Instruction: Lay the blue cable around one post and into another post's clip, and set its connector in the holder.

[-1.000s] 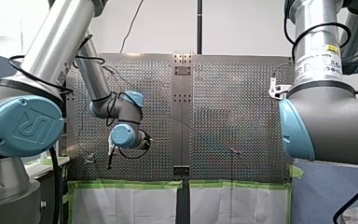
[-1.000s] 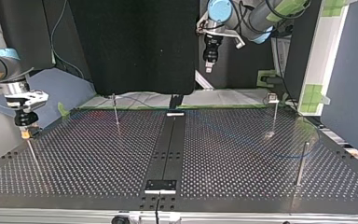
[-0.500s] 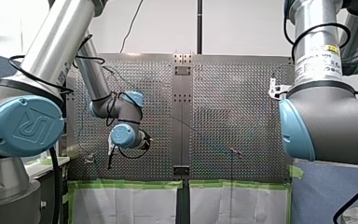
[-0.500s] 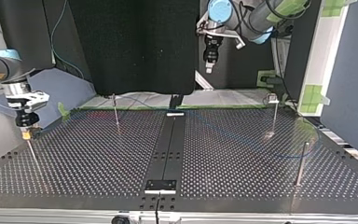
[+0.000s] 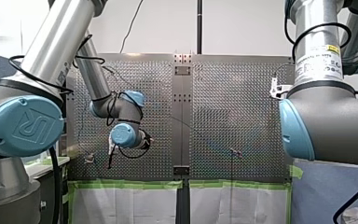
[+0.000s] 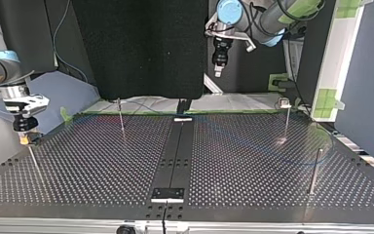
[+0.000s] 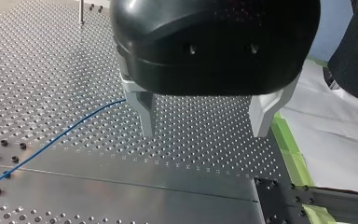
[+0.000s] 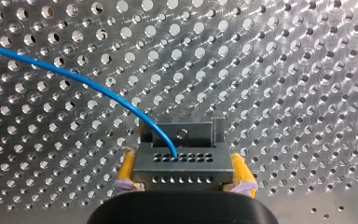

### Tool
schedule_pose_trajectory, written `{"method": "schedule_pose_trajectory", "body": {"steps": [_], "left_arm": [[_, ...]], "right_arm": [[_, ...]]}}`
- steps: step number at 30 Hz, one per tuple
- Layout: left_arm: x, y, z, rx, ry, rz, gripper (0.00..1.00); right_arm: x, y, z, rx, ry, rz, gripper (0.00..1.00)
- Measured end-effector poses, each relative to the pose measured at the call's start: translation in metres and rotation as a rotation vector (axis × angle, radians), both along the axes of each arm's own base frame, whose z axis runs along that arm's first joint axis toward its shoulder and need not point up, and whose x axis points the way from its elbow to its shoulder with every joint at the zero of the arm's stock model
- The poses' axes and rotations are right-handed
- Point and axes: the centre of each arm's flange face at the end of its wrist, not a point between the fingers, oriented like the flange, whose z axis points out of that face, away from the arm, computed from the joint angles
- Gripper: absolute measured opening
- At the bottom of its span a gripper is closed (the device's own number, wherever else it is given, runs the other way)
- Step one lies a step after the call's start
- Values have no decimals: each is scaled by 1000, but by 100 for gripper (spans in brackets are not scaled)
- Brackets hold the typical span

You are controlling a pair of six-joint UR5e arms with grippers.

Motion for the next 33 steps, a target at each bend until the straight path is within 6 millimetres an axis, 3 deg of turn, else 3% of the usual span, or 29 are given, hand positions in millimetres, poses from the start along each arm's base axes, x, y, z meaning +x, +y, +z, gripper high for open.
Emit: {"method": "schedule_pose_trajectory", "body": {"steps": [4,5,6,8,9,10,11,12,13,33], "left_arm": [[0,0,0,0,0,0,100],[0,0,0,0,0,0,100],[0,0,0,0,0,0,100],[0,0,0,0,0,0,100],[0,0,0,0,0,0,100],[0,0,0,0,0,0,100],[0,0,0,0,0,0,100],[0,0,0,0,0,0,100],[0,0,0,0,0,0,100],[-1,1,-1,5,9,0,100]], "right_arm": [[0,0,0,0,0,0,0],[0,0,0,0,0,0,18],[0,0,0,0,0,0,18],[0,0,0,0,0,0,51],[0,0,0,0,0,0,51],[0,0,0,0,0,0,79],[0,0,0,0,0,0,89],[0,0,0,0,0,0,89],[0,0,0,0,0,0,100],[0,0,0,0,0,0,100]]}}
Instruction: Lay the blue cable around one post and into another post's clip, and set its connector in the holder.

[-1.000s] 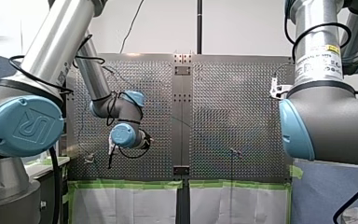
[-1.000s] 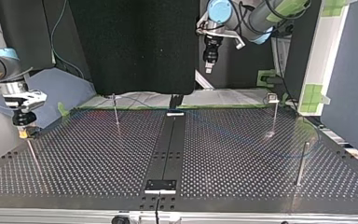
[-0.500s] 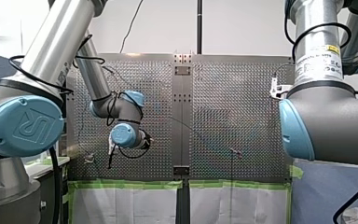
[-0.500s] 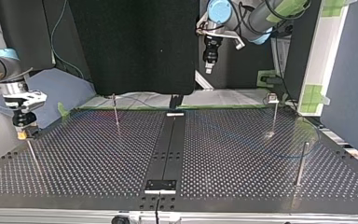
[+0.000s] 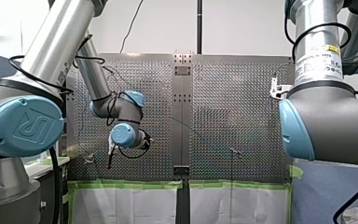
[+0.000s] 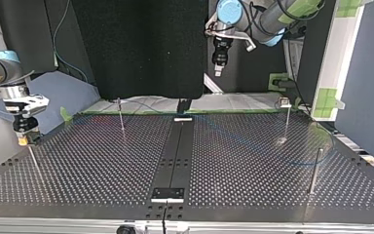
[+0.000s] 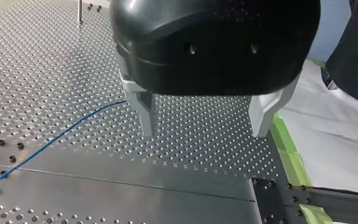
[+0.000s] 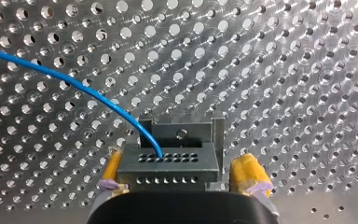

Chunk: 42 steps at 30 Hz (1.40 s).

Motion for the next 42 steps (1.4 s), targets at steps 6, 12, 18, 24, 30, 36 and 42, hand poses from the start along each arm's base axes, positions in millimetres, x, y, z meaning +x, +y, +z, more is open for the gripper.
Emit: {"method": "schedule_pose_trajectory", "body": {"steps": [6,12,18,24,30,36,42], "left_arm": [[-1,0,0,2,7,-3,100],[3,-3,2,-9,-9,-10,100],[5,-3,3,-11,-15,-11,100],[5,-3,3,-12,-15,-10,100],[5,-3,3,-12,-15,-10,100],[5,-3,3,-12,-15,-10,100],[5,-3,3,-12,-15,-10,100]], "right_arm": [[0,0,0,0,0,0,100],[0,0,0,0,0,0,100],[0,0,0,0,0,0,100],[0,0,0,0,0,0,100],[0,0,0,0,0,0,100],[0,0,0,0,0,0,100],[0,0,0,0,0,0,100]]}}
